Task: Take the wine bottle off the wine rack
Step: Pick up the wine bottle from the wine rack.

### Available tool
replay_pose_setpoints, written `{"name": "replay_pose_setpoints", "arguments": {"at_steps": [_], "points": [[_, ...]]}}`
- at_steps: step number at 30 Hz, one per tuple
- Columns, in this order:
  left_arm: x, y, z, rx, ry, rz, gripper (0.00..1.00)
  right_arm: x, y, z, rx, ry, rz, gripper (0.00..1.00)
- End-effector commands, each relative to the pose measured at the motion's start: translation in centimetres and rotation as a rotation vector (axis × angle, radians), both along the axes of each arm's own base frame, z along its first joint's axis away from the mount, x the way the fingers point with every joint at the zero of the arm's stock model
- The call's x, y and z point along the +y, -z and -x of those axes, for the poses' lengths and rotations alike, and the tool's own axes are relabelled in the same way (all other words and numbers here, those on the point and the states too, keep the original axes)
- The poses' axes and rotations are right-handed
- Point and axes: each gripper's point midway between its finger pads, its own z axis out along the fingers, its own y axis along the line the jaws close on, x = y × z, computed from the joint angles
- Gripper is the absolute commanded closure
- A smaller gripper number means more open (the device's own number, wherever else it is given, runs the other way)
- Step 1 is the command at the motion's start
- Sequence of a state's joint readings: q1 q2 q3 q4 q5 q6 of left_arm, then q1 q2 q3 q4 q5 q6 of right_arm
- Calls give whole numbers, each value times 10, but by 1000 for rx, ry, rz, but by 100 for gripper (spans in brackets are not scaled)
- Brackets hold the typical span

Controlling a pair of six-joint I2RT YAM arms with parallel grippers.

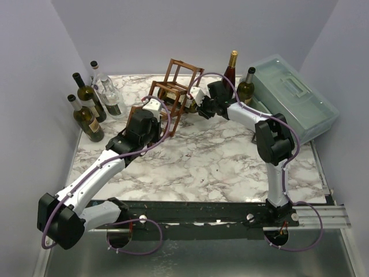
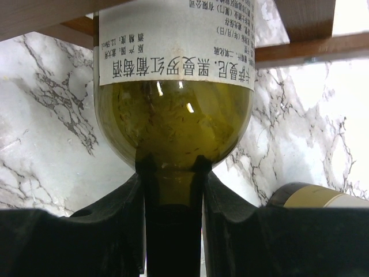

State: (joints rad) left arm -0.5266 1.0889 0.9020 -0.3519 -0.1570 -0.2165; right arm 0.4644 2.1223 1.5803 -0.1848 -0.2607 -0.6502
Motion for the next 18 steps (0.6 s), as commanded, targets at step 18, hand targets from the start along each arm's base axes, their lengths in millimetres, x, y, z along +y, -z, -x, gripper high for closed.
{"name": "replay_pose_setpoints", "arguments": {"at_steps": [18], "points": [[0, 4, 1, -31, -42, -59, 100, -11, -55, 21, -63, -22, -94, 100]]}}
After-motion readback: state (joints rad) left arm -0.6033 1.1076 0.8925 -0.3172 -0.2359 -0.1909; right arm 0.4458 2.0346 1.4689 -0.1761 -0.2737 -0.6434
